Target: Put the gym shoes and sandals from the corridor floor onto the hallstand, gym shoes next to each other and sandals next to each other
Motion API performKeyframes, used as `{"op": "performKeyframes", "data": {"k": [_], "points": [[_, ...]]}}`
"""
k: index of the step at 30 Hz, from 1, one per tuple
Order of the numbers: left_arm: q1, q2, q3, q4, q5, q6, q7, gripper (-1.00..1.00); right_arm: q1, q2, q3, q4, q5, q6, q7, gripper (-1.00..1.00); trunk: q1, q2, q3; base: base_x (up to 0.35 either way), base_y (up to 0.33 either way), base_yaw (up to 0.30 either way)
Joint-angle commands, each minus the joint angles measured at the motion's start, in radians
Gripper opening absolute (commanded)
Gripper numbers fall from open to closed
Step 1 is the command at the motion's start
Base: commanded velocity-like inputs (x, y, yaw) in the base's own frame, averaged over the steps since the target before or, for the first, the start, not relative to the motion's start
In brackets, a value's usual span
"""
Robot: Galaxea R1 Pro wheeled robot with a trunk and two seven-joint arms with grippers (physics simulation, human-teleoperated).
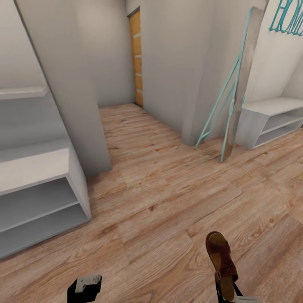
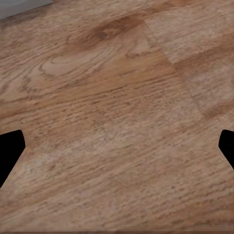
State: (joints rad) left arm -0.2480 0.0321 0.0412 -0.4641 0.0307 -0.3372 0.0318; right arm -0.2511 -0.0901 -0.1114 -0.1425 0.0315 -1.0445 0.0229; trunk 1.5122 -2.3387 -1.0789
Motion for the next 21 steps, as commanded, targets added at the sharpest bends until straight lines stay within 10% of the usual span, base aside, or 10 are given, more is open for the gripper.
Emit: {"op": "performKeyframes", "data": {"k": [1, 21], "points": [[0.0, 0.0, -0.001, 0.001, 0.003, -0.003, 0.002, 1.0, 0.0, 0.0, -0.006, 0.0, 0.003, -0.003, 0.002, -1.0, 0.0, 0.0, 0.0, -0.052, 0.045, 0.073], [0.0, 0.0, -0.001, 0.001, 0.003, -0.003, 0.002, 1.0, 0.0, 0.009, -0.007, 0.001, 0.001, -0.003, 0.002, -1.0, 0.0, 0.0, 0.017, -0.004, 0.004, 0.205]]}}
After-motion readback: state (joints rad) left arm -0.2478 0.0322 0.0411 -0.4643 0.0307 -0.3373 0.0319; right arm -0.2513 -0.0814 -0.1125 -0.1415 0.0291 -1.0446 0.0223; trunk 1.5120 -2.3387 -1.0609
